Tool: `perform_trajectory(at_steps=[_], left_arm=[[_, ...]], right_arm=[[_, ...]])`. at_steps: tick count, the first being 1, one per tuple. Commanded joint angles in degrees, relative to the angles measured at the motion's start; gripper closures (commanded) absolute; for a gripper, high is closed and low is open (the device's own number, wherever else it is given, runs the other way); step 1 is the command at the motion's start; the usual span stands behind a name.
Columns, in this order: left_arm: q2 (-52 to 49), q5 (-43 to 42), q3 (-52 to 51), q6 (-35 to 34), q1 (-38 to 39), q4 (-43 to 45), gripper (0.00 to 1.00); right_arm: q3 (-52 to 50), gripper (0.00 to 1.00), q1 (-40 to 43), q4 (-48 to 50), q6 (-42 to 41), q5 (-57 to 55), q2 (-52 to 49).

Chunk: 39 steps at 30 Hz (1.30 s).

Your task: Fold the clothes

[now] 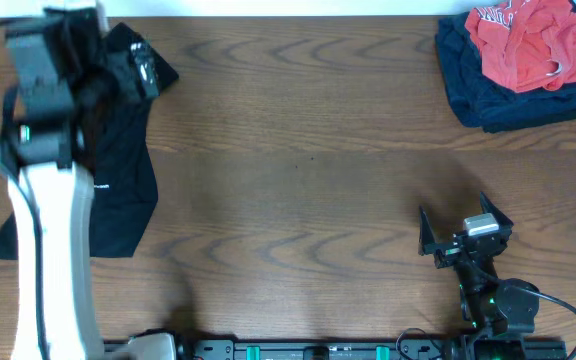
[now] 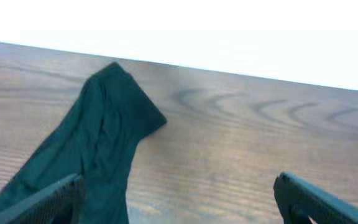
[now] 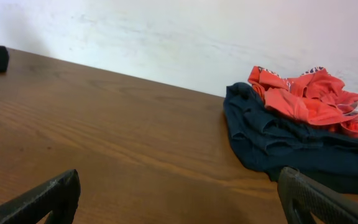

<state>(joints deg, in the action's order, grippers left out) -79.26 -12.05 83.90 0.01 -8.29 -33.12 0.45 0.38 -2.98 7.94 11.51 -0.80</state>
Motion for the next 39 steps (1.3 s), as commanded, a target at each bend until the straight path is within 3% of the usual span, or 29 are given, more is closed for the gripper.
perform_trajectory(at_steps=[1, 11, 18, 39], left_arm=[[7.0, -0.1, -9.2, 0.4, -0.5, 3.2, 0.02], [31.3, 1.0, -40.7, 0.3, -0.8, 20.8, 0.02], [45.9, 1.0, -57.2, 0.3, -0.8, 29.8, 0.02], [72.9, 1.2, -78.7, 0.3, -0.7, 33.9, 0.02]], right_arm=[[-0.1, 0.01, -0.4, -0.2, -0.6, -0.5, 0.5], [-0.1, 0.01, -0.4, -0.2, -0.6, -0.5, 0.5], [-0.1, 0.01, -0.4, -0.2, -0.6, -0.5, 0.5], [-0.1, 0.01, -0.4, -0.2, -0.6, -0.5, 0.5]])
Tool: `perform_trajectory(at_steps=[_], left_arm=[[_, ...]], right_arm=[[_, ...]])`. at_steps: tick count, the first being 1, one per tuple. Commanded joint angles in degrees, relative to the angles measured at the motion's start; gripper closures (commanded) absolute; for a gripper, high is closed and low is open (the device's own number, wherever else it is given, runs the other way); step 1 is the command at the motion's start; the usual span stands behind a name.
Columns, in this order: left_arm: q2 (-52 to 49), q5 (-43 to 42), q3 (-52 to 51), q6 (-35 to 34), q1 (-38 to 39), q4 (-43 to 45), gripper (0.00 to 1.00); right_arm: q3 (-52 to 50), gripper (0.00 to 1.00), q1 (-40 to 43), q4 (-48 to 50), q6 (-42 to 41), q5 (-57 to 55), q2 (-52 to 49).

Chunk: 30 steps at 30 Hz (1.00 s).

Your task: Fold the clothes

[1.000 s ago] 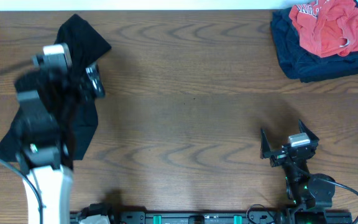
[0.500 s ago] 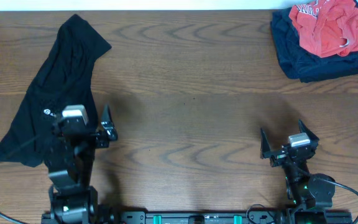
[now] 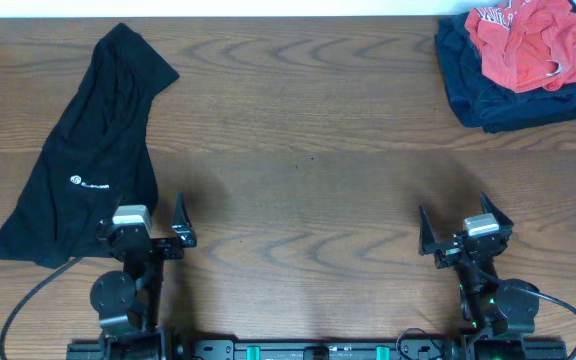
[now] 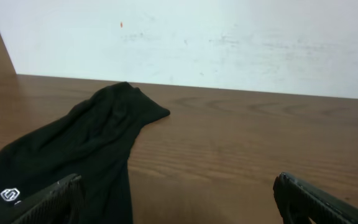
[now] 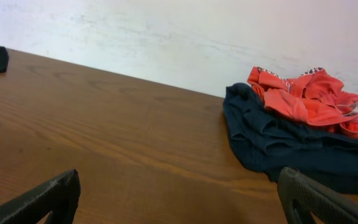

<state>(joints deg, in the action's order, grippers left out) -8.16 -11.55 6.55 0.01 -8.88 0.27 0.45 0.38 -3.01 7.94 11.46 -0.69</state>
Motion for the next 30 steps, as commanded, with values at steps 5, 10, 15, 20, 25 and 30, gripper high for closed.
perform_trajectory(at_steps=[5, 10, 15, 20, 25, 30], left_arm=[[3.7, 0.9, -2.7, 0.2, 0.3, 0.5, 0.02], [5.7, 2.2, -3.5, 0.3, 1.4, 0.5, 0.02], [8.0, 2.2, -5.2, 0.3, 1.4, 0.5, 0.02], [8.1, 2.2, -6.3, 0.3, 1.7, 2.5, 0.02], [8.1, 2.2, -6.3, 0.3, 1.7, 2.4, 0.02], [8.1, 2.2, -6.3, 0.3, 1.7, -1.2, 0.02]], right_arm=[[-0.1, 0.01, -0.4, -0.2, -0.6, -0.5, 0.4], [-0.1, 0.01, -0.4, -0.2, -0.6, -0.5, 0.4], [-0.1, 0.01, -0.4, -0.2, -0.6, -0.5, 0.4], [-0.1, 0.01, -0.4, -0.2, -0.6, -0.5, 0.4], [-0.1, 0.01, -0.4, -0.2, -0.6, -0.5, 0.4], [-0.1, 0.01, -0.4, -0.2, -0.6, -0.5, 0.4]])
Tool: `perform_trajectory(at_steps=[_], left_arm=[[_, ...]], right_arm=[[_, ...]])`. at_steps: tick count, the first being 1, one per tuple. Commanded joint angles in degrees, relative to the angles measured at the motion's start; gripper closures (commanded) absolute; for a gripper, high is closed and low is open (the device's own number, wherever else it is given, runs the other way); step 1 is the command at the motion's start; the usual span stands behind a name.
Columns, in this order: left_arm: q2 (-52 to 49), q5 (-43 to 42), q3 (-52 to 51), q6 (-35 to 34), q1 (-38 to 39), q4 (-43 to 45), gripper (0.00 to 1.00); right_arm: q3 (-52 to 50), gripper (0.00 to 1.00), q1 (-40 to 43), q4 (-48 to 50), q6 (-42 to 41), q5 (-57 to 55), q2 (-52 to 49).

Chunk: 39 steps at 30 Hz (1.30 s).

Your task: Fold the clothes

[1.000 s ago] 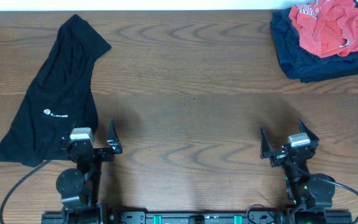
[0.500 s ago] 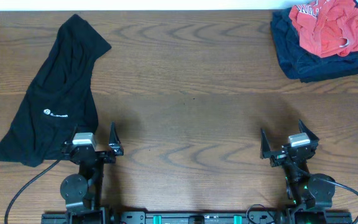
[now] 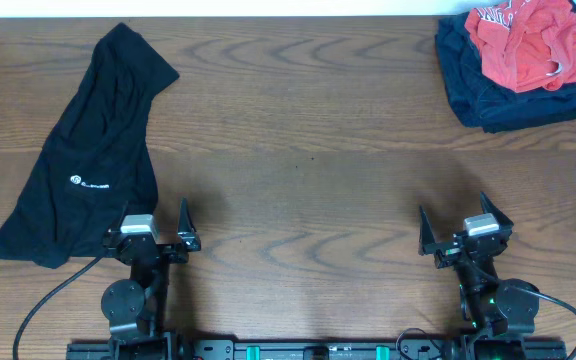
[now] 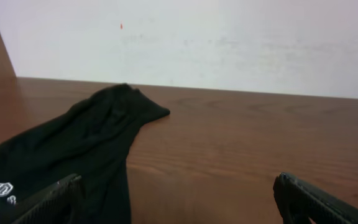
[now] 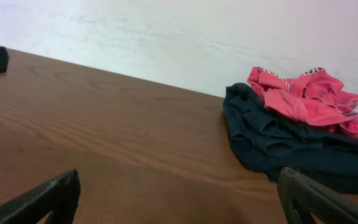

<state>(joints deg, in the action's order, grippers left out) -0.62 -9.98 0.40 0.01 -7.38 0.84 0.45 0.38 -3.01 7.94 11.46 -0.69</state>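
A black garment with a small white logo lies loosely spread at the table's left, also in the left wrist view. A crumpled red garment rests on a folded navy one at the far right corner; both show in the right wrist view, the red one on the navy one. My left gripper sits open at the front left, just right of the black garment's lower edge. My right gripper sits open at the front right. Neither holds anything.
The wooden table stretches between the two piles. A pale wall stands behind the far edge. A black rail with green parts runs along the front edge.
The left gripper has shifted slightly to the right at the front edge. The black garment's logo sits lower in the left wrist view. The right arm and the clothes have not moved.
At first my left arm reached out over the black garment at the far left corner, gripper open. Then it was back at the front edge, with the garment lying spread out. Now it rests there, a little further right. The right arm stayed still throughout.
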Motion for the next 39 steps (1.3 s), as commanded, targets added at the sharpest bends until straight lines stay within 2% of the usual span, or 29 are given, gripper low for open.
perform_trajectory(at_steps=[1, 39], left_arm=[[0.5, 0.7, -0.2, 0.3, 0.2, -2.9, 0.02], [0.4, 0.8, -0.2, 0.3, 0.3, -4.0, 0.02]], right_arm=[[-0.1, 0.01, -0.4, -0.2, -0.6, -0.5, 0.4], [-0.1, 0.01, -0.4, -0.2, -0.6, -0.5, 0.4]])
